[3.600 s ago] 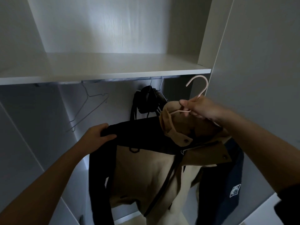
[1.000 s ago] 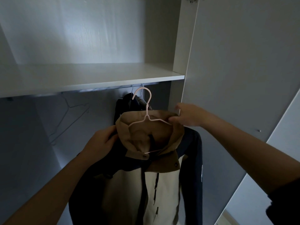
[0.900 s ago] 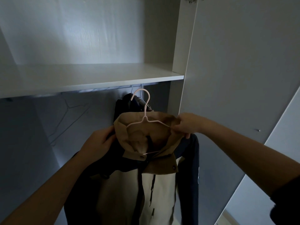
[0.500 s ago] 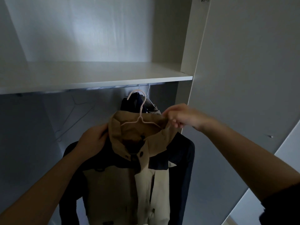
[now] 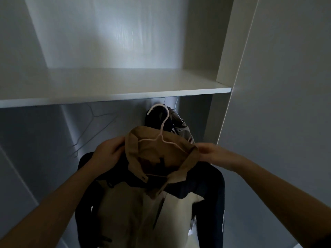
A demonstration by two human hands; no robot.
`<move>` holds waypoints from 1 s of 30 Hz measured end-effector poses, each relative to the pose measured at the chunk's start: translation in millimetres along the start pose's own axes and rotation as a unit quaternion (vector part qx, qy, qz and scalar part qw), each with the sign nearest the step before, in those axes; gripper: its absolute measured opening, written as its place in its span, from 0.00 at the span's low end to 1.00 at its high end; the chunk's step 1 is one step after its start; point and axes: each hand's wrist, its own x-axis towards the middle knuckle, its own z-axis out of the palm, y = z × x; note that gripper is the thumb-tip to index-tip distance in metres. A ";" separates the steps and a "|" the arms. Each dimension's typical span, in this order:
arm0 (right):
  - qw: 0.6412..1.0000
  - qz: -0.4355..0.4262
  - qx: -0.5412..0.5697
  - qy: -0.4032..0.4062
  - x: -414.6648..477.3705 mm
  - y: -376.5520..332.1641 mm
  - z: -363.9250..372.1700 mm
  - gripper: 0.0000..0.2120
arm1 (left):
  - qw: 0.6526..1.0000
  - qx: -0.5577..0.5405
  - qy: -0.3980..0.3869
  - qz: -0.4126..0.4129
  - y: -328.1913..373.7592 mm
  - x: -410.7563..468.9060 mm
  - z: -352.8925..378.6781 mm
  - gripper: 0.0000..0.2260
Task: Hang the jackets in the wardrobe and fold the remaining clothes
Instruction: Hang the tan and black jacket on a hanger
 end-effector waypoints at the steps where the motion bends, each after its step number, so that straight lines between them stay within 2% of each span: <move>1: 0.999 -0.002 -0.030 -0.023 5.2 2.2 3.4 0.06 | 1.000 -0.008 -0.012 -0.007 -2.2 5.2 4.6 0.15; 4: 0.997 -0.023 -0.034 -0.060 24.2 8.8 21.6 0.12 | 0.998 -0.035 -0.030 -0.038 -14.1 24.7 22.9 0.11; 8: 0.995 -0.047 0.085 -0.027 58.5 30.3 42.6 0.12 | 0.991 -0.037 -0.035 -0.121 -41.4 51.3 47.2 0.09; 12: 0.976 0.011 0.219 0.012 107.3 49.5 56.3 0.11 | 0.983 0.038 -0.067 -0.167 -86.1 87.8 64.4 0.06; 15: 0.965 0.048 0.258 0.025 148.4 66.3 63.0 0.09 | 0.980 0.068 -0.085 -0.165 -122.4 121.1 71.6 0.03; 19: 0.952 0.045 0.297 0.051 199.3 77.8 55.3 0.08 | 0.978 0.091 -0.109 -0.155 -157.8 165.5 84.1 0.15; 21: 0.950 0.028 0.303 0.069 223.0 81.1 48.9 0.10 | 0.981 0.107 -0.091 -0.135 -170.7 183.7 86.2 0.16; 23: 0.950 0.014 0.302 0.083 245.0 84.9 46.8 0.10 | 0.989 0.080 -0.070 -0.100 -185.4 201.0 86.6 0.12; 24: 0.948 0.006 0.304 0.090 255.1 86.1 46.8 0.11 | 0.993 0.055 -0.058 -0.086 -189.7 208.6 85.2 0.14; 27: 0.942 -0.006 0.317 0.108 283.6 88.2 46.6 0.12 | 0.995 0.078 0.014 -0.067 -207.8 234.4 83.9 0.35; 28: 0.942 -0.009 0.317 0.113 292.0 88.3 44.8 0.12 | 0.994 0.091 0.005 -0.064 -210.8 242.9 83.4 0.36; 30: 0.944 -0.016 0.309 0.119 305.5 85.8 38.3 0.12 | 0.993 0.092 -0.007 -0.076 -215.6 258.1 83.2 0.26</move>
